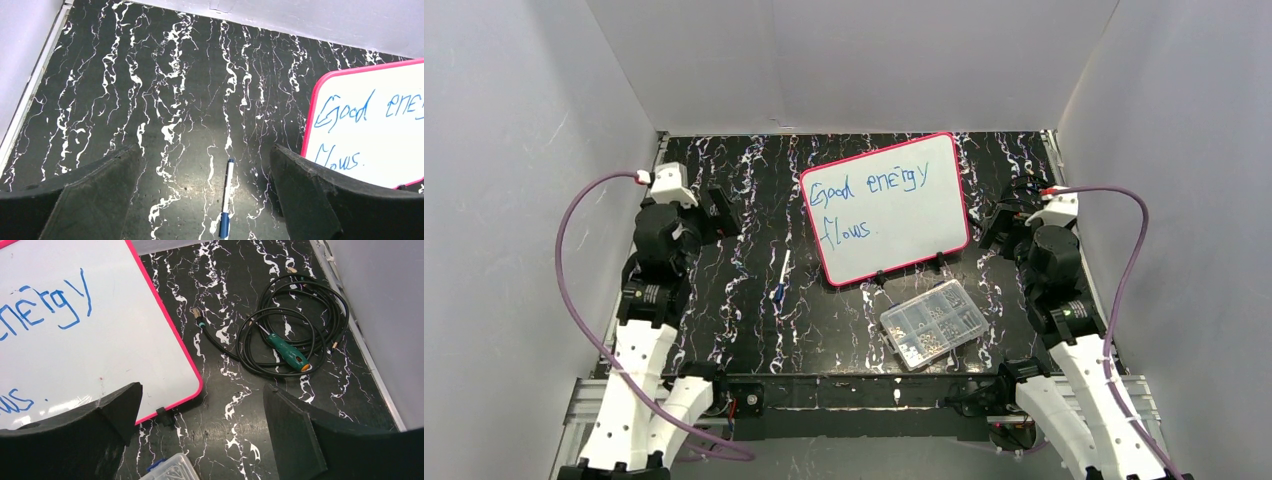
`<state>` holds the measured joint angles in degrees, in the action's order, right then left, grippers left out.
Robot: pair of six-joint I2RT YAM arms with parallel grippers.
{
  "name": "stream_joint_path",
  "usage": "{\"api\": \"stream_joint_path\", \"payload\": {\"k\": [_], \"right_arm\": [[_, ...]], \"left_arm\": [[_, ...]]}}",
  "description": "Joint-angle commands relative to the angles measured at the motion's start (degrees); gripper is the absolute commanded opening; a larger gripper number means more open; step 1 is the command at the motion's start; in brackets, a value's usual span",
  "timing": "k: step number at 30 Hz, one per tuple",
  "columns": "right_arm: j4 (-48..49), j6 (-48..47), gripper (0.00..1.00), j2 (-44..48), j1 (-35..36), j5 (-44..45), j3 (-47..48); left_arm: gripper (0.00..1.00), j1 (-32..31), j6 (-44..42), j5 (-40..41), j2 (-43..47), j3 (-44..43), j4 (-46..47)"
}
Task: Write a sentence on the whiteboard
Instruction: Reset both arms
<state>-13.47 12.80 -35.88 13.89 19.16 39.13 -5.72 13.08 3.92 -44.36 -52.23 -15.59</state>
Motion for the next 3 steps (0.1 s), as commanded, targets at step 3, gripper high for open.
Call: {"api": "stream_joint_path", "payload": {"k": [3], "right_arm": [[2.0, -1.0, 0.99, 1.5, -0.1, 1.0, 1.8]], "left_arm": [[0.98, 0.3, -0.6, 2.3, 0.5, 2.1, 0.9]]}}
